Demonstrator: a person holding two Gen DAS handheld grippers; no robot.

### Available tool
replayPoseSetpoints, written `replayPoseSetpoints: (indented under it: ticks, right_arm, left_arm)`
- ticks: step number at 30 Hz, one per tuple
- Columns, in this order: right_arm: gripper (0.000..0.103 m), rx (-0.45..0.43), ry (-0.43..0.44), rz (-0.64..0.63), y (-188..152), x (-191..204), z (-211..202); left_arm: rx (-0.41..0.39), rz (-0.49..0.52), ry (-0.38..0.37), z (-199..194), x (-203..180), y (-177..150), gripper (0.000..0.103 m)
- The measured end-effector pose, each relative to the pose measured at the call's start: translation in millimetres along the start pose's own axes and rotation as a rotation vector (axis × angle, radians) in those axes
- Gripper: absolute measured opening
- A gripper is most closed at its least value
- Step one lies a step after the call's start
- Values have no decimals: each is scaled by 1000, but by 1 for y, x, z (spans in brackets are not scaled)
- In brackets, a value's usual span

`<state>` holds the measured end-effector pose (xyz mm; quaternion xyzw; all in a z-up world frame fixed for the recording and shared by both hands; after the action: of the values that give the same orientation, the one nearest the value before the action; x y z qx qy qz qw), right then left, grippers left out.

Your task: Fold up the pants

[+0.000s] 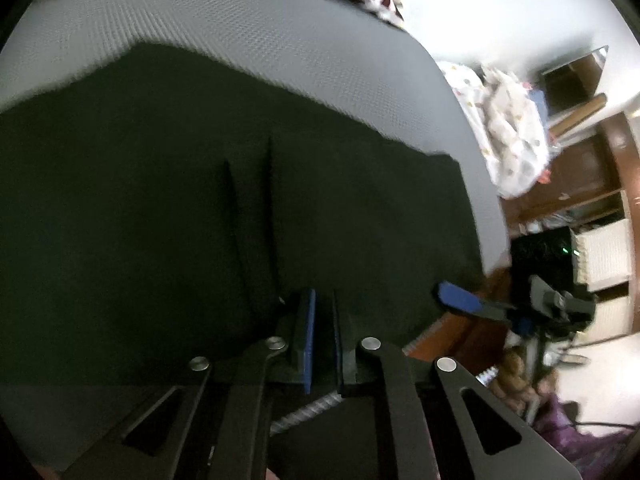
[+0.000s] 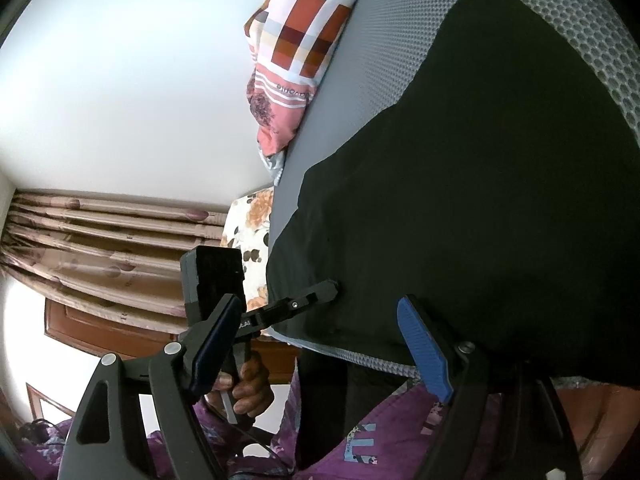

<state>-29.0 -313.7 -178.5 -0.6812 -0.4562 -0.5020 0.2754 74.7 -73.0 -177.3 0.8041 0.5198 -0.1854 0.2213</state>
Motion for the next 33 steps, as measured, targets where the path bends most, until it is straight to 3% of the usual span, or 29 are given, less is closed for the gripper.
replayPoseSetpoints:
  ticks: [2,4,10,13,14,15,19,26,30,33]
  right_arm:
    - [79,0,1,1,0,0,0]
    - [79,-2,2,4,0,-2,0]
    - [80,-6,6,8,0,-3,0]
    - [80,-7,11,13,1,-4,0]
    - [80,-8,12,13,1,-4,0]
    - [80,-9,12,13,0,-5,0]
    - [80,-13,16,14,0,-5,0]
    - [80,-16,16,20,1,-5,0]
    - [81,-15,20,22,1,-5,0]
    - [82,-16,22,24,1,-5,2]
  left_arm:
    - [-16,2,-2,-4,1,5,12]
    - [11,-21,-20,1,6,9,23]
    - [17,-41,-23,9,11,16,24]
    - [8,12,29,10,1,14,22]
    - [1,27,46,11,-2,13,19]
    - [-7,32,69,12,-2,12,8]
    - [-31,28,79,10,-1,12,0]
    - [-70,12,75,-6,-3,6,0]
    - [-29,4,30,-7,2,5,0]
    - [72,-28,-29,4,4,3,6]
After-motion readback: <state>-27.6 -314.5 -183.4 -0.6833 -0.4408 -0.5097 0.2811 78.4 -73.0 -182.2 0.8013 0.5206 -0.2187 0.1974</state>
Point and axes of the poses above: each gripper's, at about its wrist camera, not at the fingertips, and z roughly the way its jaws point, x to its left, y to its top, the point moved 2 cm from there along z, roughly the way its jaws point, and after that the axes turned 6 degrees about x, right-handed, at the moved point
